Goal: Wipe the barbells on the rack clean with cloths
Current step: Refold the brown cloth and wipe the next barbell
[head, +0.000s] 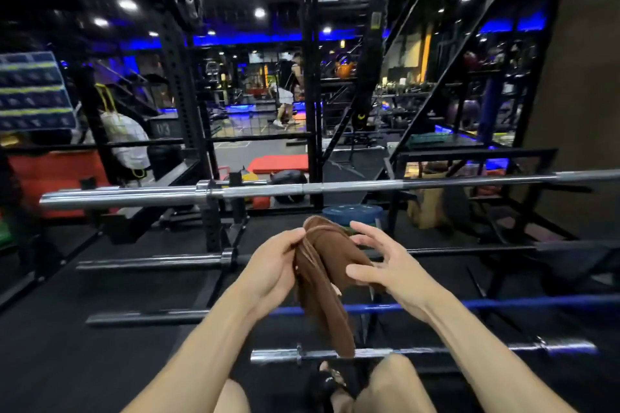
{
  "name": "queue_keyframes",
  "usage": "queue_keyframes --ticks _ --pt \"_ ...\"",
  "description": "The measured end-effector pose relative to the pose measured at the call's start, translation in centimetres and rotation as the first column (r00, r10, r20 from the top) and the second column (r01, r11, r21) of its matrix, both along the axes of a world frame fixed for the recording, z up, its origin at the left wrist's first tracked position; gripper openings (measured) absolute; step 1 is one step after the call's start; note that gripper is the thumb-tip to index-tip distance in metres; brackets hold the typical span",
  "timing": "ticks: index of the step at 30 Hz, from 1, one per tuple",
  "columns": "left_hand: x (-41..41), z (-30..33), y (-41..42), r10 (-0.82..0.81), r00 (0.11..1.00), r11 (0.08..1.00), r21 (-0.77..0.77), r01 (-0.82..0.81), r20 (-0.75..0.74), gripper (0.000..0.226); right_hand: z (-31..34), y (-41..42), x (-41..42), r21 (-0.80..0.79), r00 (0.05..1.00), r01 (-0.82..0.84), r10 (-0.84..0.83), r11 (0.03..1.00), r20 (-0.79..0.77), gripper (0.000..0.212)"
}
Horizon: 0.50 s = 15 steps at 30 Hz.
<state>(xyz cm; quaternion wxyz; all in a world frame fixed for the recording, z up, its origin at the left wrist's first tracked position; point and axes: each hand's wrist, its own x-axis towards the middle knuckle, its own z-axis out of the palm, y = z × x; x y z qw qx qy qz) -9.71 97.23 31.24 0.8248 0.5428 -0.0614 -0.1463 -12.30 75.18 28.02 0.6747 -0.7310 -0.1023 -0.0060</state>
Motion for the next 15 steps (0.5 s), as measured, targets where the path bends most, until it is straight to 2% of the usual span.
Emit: queue_keyframes --ticks 2,6,9,12,15 --pt "-0.7 0.5 -1.4 -0.066 0.998 0.998 0.020 0.066 0.006 0.058 1.6 -1.9 -1.6 -0.053 0.994 0.089 -0.085 0.995 0.072 0.071" --pt "-0.6 0.9 -5.2 -0.241 0.970 0.970 -0.047 0.240 -0.028 0.050 6.0 -5.9 -3.7 -0.167 0.948 0.242 -0.197 0.956 0.249 0.059" --pt "-1.7 1.5 -9.1 -0.442 0.897 0.892 -0.095 0.441 0.008 0.055 9.3 -8.6 -5.1 -0.222 0.914 0.323 -0.242 0.920 0.327 0.056" --pt "-2.1 1.4 -13.0 -0.544 0.831 0.838 0.025 0.545 0.117 0.050 11.6 -11.0 -7.1 -0.256 0.884 0.392 -0.285 0.883 0.371 0.053" --pt "-3.0 1.3 -16.6 -0.598 0.798 0.800 0.111 0.589 0.075 0.045 12.9 -14.2 -9.1 -0.240 0.859 0.453 -0.348 0.859 0.375 0.052"
